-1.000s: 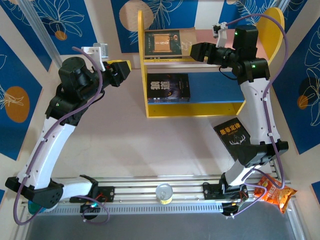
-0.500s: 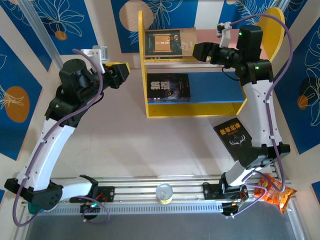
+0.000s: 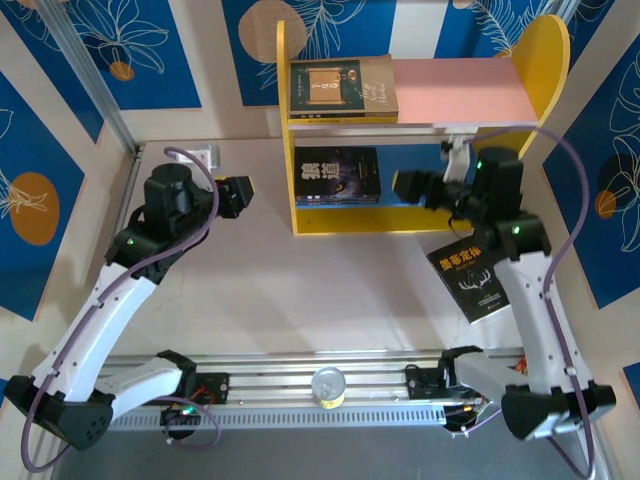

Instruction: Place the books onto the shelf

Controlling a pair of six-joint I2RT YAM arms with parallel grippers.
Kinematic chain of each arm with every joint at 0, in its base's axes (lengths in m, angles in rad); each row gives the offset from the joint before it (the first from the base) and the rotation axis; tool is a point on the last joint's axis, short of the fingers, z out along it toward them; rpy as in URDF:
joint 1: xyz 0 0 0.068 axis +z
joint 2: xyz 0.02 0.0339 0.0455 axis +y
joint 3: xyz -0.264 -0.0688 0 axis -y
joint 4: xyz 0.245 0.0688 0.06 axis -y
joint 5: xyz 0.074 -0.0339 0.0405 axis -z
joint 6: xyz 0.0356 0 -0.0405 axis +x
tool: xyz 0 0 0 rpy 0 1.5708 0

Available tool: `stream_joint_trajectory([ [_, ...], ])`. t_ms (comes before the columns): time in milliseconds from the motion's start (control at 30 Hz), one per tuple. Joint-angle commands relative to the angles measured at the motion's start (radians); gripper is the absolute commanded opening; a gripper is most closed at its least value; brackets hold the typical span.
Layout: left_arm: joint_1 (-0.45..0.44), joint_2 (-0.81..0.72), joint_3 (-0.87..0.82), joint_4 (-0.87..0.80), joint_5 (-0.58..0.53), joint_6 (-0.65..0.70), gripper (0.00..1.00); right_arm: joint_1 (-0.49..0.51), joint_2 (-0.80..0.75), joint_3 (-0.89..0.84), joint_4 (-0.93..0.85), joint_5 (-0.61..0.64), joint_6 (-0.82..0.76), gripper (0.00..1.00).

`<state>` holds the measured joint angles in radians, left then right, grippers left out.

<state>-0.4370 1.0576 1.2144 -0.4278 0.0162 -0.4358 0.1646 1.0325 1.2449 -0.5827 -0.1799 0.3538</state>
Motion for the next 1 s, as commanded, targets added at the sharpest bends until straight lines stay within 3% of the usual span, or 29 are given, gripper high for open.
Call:
stream_joint_trajectory([
  [0,-0.001,-0.014,-0.051,0.032,-0.033,-0.021,0.47,0.053,-0.081,-0.171,0.033,0.159,0.061,0.73],
  [167,0.000,-0.024,-0.135,0.066,-0.049,-0.037,0.48,0.059,-0.114,-0.410,0.035,0.306,0.169,0.73],
  [333,0.000,-0.030,-0.157,0.065,-0.061,-0.035,0.48,-0.056,-0.048,-0.537,0.076,0.313,0.253,0.74],
  [733,0.000,-0.041,-0.136,0.007,-0.101,0.011,0.48,-0.374,0.133,-0.578,0.084,0.263,0.204,0.76],
  [833,0.000,-0.042,-0.138,0.012,-0.092,0.007,0.48,-0.421,0.161,-0.581,0.078,0.258,0.204,0.85],
  [967,0.000,-0.032,-0.147,0.026,-0.078,-0.006,0.48,-0.455,0.216,-0.579,0.073,0.221,0.206,0.86],
])
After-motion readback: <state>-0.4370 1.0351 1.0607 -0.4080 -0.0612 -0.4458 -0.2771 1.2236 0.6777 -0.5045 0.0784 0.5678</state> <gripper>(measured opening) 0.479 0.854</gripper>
